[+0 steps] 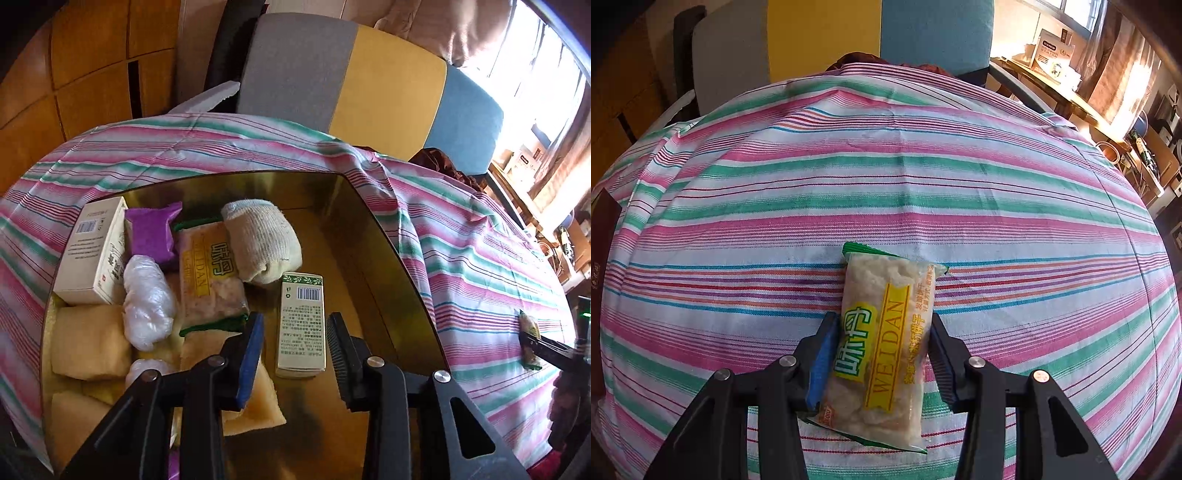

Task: Organize objects
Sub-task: 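Carry the green-white box into the gold tin and release it while the right gripper holds the WEIDAN pack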

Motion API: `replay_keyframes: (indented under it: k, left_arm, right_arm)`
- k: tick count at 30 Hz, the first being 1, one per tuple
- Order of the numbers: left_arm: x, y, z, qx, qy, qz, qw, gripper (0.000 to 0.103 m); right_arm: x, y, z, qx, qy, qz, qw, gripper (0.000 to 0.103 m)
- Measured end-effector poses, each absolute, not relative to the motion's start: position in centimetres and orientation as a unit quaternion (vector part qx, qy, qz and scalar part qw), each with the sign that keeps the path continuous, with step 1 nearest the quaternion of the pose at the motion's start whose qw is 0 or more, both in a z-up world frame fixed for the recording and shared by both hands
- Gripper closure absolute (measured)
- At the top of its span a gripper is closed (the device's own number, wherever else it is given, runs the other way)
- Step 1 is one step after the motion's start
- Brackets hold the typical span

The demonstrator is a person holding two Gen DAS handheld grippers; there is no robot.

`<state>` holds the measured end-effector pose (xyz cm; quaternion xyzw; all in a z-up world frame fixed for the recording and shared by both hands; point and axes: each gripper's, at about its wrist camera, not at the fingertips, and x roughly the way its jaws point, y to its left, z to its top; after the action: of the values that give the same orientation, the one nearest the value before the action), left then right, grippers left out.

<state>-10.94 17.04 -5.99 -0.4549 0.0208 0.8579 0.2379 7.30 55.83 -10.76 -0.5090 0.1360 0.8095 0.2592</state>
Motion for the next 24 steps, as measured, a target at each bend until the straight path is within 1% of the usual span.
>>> replay_keyframes:
  k: [3,5,7,10,13,20,24]
  left_arm:
    - [-8.9,15.6,-4.3,-0.421,0.034,0.876,0.234,0.064]
    - [-7.7,14.4,-3.3,-0.404,0.036,0.885,0.229,0.056]
    - [-6.7,13.2,-2.5,-0.391,0.037,0.892,0.224,0.055]
    - [-5.6,11.4,-1.7,-0.379,0.042,0.899,0.217,0.054]
    - [-4.7,9.9,-1.2,-0.371,0.042,0.904,0.209,0.052]
    - [-3.4,7.0,-1.1,-0.364,0.033,0.912,0.188,0.047]
    - [-3.0,5.6,-1.1,-0.362,0.024,0.914,0.182,0.045]
  right_arm:
    - [7.3,55.7,-10.7,-0.508,0.136,0.809,0.261,0.058]
    - [7.2,55.6,-10.5,-0.509,0.139,0.807,0.263,0.059]
    - [7.0,55.2,-10.1,-0.509,0.149,0.809,0.253,0.059]
    - [6.2,53.2,-8.4,-0.498,0.137,0.825,0.23,0.059]
    - [5.0,49.7,-5.7,-0.472,0.132,0.854,0.177,0.06]
    - [0.4,36.8,0.6,-0.418,0.029,0.908,0.01,0.059]
    - [-1.6,29.1,1.4,-0.418,-0.053,0.904,-0.078,0.059]
